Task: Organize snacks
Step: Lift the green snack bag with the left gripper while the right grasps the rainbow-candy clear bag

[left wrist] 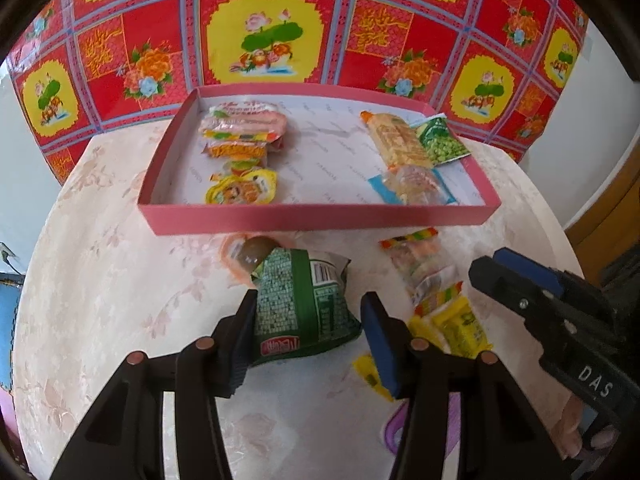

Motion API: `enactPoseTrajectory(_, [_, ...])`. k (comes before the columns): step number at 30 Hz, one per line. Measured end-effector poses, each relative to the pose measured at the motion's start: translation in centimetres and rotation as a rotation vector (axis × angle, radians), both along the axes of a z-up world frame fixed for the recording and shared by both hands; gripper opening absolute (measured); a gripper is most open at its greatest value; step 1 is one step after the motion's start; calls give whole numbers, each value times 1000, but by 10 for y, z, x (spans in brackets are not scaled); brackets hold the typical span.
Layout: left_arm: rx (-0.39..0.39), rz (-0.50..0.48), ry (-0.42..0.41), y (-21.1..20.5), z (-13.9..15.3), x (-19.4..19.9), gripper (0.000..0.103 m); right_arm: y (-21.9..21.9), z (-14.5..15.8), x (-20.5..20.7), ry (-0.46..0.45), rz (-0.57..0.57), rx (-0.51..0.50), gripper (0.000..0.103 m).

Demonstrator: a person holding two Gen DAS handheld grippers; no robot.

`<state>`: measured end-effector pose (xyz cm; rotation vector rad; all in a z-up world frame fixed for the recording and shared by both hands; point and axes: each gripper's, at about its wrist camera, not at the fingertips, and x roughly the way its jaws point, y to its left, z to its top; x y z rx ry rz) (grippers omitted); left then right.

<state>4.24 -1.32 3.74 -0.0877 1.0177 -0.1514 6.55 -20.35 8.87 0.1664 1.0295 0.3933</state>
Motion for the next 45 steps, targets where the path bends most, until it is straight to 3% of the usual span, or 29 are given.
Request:
enactPoseTrajectory(14, [-43,14,2,21,1,-8,54,26,-13,10,35,57,-16,40])
enactPoseTrajectory(24, [-18,17,0,20,3,-10,54,28,-19,14,73,71,-26,40])
enactPoseTrajectory(45, [-57,32,-26,33,10,-28,53,24,-19,8,73,8,2,38])
